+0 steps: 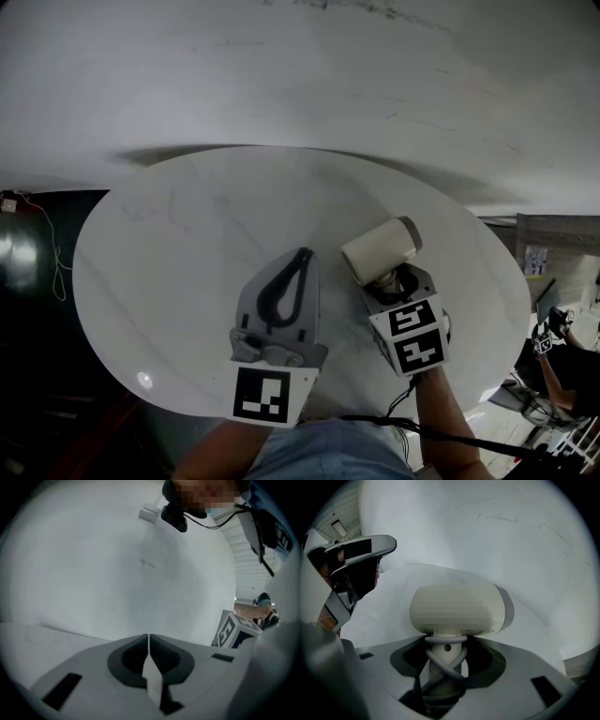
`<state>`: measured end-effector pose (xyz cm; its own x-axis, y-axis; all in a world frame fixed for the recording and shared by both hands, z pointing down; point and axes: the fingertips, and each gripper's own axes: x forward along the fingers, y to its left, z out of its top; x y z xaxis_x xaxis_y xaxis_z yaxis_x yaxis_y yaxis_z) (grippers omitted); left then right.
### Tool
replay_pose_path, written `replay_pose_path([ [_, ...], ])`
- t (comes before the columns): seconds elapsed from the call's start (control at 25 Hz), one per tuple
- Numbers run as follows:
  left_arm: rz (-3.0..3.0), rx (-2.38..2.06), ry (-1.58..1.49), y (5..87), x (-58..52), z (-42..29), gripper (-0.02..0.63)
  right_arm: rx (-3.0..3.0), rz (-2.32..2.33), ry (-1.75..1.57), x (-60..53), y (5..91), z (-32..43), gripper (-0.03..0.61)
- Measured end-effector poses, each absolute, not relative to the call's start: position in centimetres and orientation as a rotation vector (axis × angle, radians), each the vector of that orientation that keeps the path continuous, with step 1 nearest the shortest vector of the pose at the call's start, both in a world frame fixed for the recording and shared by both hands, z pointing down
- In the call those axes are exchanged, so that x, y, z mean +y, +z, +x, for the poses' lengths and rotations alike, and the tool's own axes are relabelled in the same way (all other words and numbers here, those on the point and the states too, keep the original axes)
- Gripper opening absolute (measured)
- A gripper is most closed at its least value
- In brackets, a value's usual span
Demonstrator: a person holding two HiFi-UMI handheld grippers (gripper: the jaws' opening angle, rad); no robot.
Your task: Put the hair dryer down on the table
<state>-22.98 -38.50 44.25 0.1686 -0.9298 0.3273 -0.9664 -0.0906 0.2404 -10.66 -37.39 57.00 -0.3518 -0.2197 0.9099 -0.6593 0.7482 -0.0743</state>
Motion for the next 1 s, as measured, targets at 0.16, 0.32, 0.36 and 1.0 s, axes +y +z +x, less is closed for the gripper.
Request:
replay_pose_path([
  [0.16,2.056,-1.807,0.12,44.1,-38.3,-23.2,0.017,-1.902,0.669,0.522,-37.5,57.1,-10.7,0.229],
  [0.32,2.061,-1.815,0.117,43.8,-38.1,-23.0,0.017,-1.902,0.657,0.518,-37.2,57.1,-10.8,0.232],
  [0.36,2.061,-1.816,0.114,43.7,-38.1,-22.9,0.017,-1.906,0.657,0.519,-37.2,57.0,-10.8,0.233],
  [1.0,2.123,-1.871,0.094,39.9,-35.3,-20.5,0.017,-2.166,0.756,0.462,-36.4,48.4,-10.7,0.233],
])
